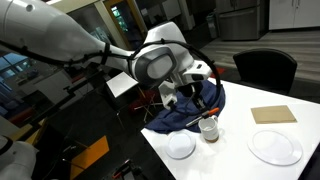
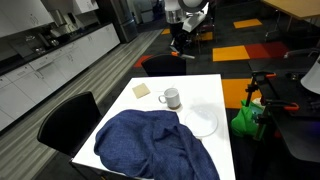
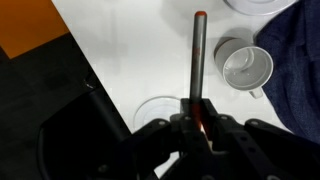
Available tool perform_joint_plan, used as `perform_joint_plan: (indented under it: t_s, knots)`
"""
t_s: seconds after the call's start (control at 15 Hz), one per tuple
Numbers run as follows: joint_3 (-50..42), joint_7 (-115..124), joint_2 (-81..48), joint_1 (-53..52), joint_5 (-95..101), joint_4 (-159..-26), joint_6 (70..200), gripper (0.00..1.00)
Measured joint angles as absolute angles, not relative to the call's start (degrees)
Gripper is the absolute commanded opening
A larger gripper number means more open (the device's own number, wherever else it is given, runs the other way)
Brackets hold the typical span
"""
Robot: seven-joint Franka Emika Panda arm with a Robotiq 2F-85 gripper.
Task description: Put the pen in the white mug
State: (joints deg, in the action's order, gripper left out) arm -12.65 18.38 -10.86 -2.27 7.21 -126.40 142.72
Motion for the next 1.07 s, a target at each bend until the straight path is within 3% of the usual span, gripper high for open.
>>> perform_joint_plan:
  t_s: [0.13, 0.2, 0.47, 1.07]
  knots:
    - [-12.63, 18.38, -10.85, -2.22, 7.23, -126.55, 142.72, 0.14]
    - [-12.63, 18.38, -10.85, -2.20, 7.24, -126.63, 142.72, 0.04]
    - [-10.41, 14.24, -11.30, -0.33, 3.01, -126.70, 144.79, 0.04]
    - [4.18, -24.72, -16.62, 10.51, -30.33, -123.17, 152.42, 0.04]
